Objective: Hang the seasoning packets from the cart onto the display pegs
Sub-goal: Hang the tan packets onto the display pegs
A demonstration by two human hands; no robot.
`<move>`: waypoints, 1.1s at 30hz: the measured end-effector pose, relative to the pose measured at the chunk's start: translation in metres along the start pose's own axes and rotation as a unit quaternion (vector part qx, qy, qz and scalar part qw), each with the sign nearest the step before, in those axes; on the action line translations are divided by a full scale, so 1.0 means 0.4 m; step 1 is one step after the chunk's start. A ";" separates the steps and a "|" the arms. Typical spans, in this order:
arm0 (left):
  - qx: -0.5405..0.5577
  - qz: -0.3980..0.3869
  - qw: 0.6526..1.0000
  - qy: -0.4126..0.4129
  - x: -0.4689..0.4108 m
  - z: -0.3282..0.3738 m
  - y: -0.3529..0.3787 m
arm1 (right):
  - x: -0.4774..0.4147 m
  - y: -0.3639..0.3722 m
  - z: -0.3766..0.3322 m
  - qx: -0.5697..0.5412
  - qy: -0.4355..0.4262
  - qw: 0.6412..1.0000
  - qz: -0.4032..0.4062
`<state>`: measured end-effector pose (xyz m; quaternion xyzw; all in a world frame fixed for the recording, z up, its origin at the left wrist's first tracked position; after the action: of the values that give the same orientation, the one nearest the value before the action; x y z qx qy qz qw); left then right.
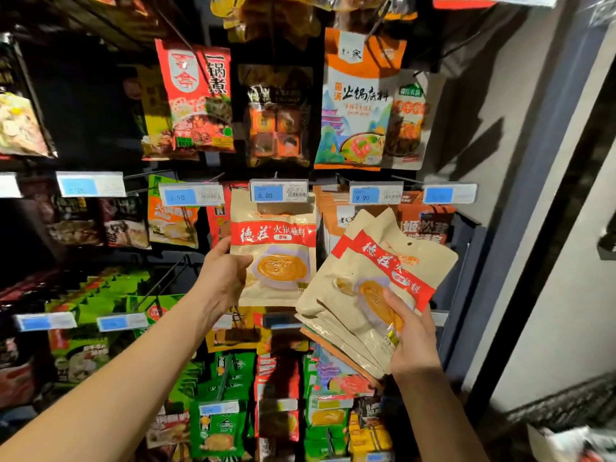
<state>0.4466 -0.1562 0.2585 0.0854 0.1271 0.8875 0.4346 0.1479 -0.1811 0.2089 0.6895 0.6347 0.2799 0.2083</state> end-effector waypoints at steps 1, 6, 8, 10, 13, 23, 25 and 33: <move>0.000 0.004 1.000 -0.003 -0.003 -0.006 -0.002 | -0.003 -0.001 0.000 0.000 0.000 1.000 0.000; -0.001 -0.001 1.000 -0.011 0.006 -0.039 -0.012 | -0.024 -0.012 0.002 0.025 -0.020 0.999 -0.003; -0.001 -0.010 1.000 -0.003 0.010 -0.051 -0.014 | -0.028 -0.016 0.003 0.031 -0.025 0.999 0.000; 0.008 -0.016 1.000 0.002 0.013 -0.063 -0.019 | -0.033 -0.021 0.003 0.037 -0.033 0.999 0.002; 0.025 -0.017 1.000 0.007 0.016 -0.071 -0.020 | -0.042 -0.029 0.004 0.037 -0.039 0.999 0.003; 0.041 -0.029 0.998 0.028 0.027 -0.094 -0.024 | -0.040 -0.038 -0.007 0.086 -0.047 0.995 -0.020; 0.044 -0.031 0.998 0.032 0.027 -0.086 -0.022 | -0.037 -0.032 -0.007 0.087 -0.049 0.995 -0.024; 0.049 -0.041 0.998 0.016 0.008 -0.030 -0.006 | -0.026 -0.014 -0.012 0.074 -0.051 0.996 -0.028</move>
<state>0.4432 -0.1542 0.2466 0.0875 0.1810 0.8630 0.4634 0.1402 -0.1911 0.2076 0.6982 0.6616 0.1905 0.1963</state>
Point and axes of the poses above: each hand's wrist, its own x-axis away from the middle knuckle, its own y-axis out of the palm, z = x × y, the point moved 2 cm from there along -x, towards the middle knuckle, and after that the axes turned 5 degrees about z, right-handed, at the moved point
